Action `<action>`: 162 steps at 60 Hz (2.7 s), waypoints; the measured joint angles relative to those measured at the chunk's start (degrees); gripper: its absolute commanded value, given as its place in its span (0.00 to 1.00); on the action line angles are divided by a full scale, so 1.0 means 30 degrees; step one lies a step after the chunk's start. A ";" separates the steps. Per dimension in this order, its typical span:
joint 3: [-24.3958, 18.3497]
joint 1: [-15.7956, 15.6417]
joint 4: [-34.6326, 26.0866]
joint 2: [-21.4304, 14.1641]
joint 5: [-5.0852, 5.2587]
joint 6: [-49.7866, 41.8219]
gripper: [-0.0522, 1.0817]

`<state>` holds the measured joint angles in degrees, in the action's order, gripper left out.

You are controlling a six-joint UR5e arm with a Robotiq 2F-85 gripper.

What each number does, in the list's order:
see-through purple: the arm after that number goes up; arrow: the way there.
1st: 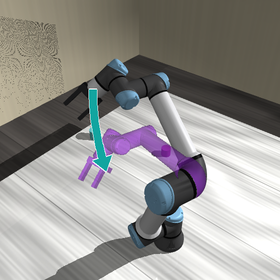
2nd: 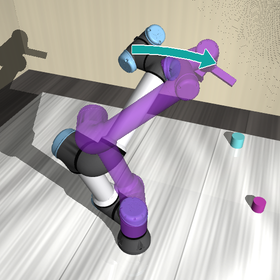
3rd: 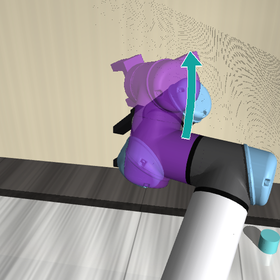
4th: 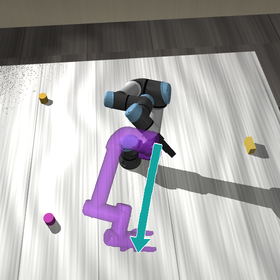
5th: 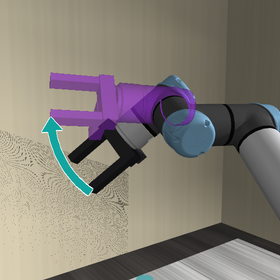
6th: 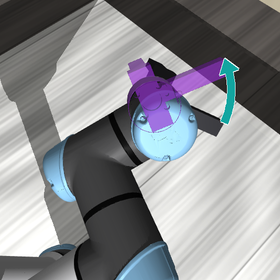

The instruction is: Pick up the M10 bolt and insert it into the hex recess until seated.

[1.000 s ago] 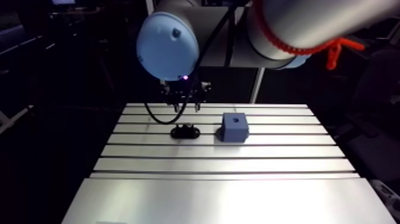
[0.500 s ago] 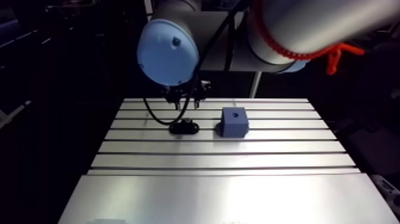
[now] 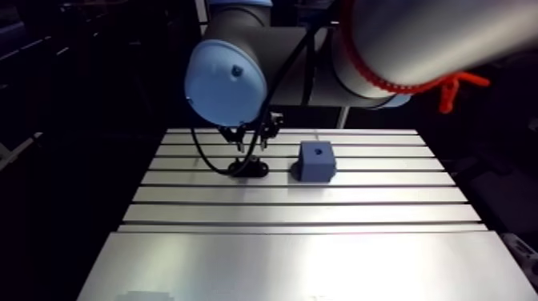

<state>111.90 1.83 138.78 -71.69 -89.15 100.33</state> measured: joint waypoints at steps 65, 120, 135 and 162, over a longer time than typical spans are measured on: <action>0.0340 -0.0017 0.0750 0.0360 -0.0032 0.0410 0.50; 0.0402 0.0003 0.0778 0.0755 -0.0034 0.0426 0.52; 0.0416 0.0024 0.0779 0.0765 -0.0034 0.0421 0.55; 0.0408 0.0060 0.0771 0.0767 -0.0054 0.0436 0.59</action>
<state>113.12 2.01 141.09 -69.39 -89.31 101.64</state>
